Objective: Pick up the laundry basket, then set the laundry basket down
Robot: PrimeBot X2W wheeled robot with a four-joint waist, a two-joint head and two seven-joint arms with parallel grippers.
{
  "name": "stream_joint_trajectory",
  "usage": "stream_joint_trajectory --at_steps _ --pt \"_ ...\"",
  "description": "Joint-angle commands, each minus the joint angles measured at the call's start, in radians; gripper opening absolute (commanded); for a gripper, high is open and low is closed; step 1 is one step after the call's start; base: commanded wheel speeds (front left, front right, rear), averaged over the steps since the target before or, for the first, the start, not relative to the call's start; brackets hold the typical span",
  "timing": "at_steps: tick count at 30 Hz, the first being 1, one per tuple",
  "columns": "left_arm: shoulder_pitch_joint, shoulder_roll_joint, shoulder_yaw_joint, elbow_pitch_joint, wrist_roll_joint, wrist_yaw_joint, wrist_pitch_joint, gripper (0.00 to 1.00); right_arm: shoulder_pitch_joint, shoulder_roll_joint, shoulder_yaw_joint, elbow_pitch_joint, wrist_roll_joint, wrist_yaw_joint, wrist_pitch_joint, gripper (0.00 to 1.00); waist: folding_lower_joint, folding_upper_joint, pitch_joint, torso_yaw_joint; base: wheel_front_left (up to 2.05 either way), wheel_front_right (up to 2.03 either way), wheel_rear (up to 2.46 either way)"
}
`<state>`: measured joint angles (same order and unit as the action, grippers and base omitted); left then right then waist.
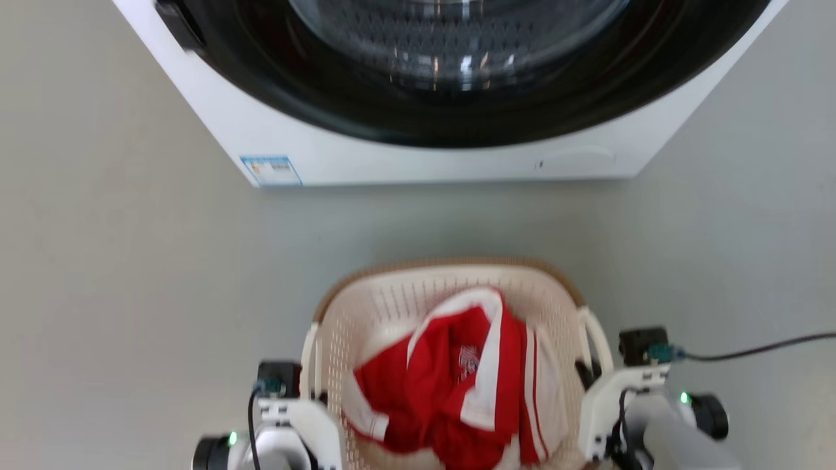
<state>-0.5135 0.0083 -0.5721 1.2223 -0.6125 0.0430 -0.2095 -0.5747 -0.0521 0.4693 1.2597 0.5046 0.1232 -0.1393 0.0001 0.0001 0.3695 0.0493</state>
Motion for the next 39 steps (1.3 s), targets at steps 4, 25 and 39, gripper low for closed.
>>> stream_joint_trajectory --at_steps 4,25,39 --pt "0.065 0.042 -0.007 0.004 -0.025 0.022 0.006 0.0 0.084 0.002 0.067 -0.02 0.037 0.008 0.026 0.0 -0.0001 -0.0001 -0.147 -0.011 0.0 0.0 0.0" --pt "0.206 0.042 -0.073 0.041 -0.107 0.043 0.061 0.0 0.224 0.002 0.231 -0.034 0.192 0.008 0.074 0.0 -0.0001 -0.0001 -0.358 -0.028 0.0 0.0 0.0" --pt "0.206 0.042 -0.1 0.048 -0.123 0.039 0.045 0.0 0.222 0.002 0.278 -0.02 0.241 0.008 0.056 0.0 -0.0001 -0.0001 -0.373 -0.026 0.0 0.0 0.0"
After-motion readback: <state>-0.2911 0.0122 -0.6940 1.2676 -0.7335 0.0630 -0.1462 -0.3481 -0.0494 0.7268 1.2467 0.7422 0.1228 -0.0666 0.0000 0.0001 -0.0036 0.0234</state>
